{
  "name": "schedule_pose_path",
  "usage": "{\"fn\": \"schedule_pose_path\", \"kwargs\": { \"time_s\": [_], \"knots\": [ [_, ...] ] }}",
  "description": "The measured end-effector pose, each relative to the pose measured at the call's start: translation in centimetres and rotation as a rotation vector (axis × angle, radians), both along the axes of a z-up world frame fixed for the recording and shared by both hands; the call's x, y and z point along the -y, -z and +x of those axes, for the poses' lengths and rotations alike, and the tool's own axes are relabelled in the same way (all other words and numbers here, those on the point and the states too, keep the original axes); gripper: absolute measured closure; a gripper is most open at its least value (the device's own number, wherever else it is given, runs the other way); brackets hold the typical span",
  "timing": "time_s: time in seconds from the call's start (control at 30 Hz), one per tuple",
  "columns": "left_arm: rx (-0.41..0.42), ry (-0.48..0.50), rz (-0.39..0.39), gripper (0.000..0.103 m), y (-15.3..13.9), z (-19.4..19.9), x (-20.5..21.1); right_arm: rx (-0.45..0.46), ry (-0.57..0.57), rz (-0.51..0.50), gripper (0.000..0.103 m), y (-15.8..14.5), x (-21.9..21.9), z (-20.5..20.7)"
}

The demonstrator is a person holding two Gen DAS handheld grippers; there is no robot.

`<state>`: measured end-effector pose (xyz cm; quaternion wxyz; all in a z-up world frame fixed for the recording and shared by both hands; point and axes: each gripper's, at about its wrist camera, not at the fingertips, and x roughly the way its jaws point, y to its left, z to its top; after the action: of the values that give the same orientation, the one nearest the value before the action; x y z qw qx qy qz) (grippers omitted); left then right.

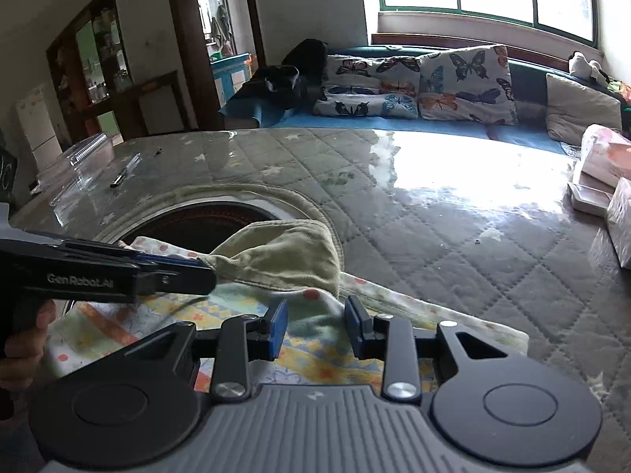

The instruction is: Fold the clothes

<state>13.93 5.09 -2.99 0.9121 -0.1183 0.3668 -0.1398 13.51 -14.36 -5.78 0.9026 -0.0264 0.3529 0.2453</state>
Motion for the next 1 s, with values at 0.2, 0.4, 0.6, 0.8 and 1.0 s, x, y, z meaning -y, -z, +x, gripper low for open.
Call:
{"fn": "schedule_pose_path", "kwargs": {
  "time_s": [0.2, 0.4, 0.6, 0.8, 1.0],
  "knots": [
    [0.021, -0.035, 0.021, 0.080, -0.6, -0.9, -1.1, 0.029, -0.036, 0.004, 0.071, -1.0, -0.3, -1.8],
    [0.018, -0.074, 0.043, 0.078, 0.1, -1.4, -2.3, 0.029, -0.115, 0.010, 0.068, -0.9, -1.9, -3.7],
    [0.030, -0.126, 0.079, 0.080, -0.1, -2.4, -4.1, 0.028, -0.120, 0.014, 0.061, -0.6, -2.4, -4.4],
    [0.028, -0.143, 0.077, 0.079, -0.2, -3.2, -5.4, 0.040, -0.137, -0.020, 0.046, -0.1, -3.3, -5.0],
    [0.051, -0.128, 0.129, 0.058, -0.5, -6.1, -4.9, 0.076, -0.156, -0.016, 0.041, -1.0, -3.9, -6.4]
  ]
}}
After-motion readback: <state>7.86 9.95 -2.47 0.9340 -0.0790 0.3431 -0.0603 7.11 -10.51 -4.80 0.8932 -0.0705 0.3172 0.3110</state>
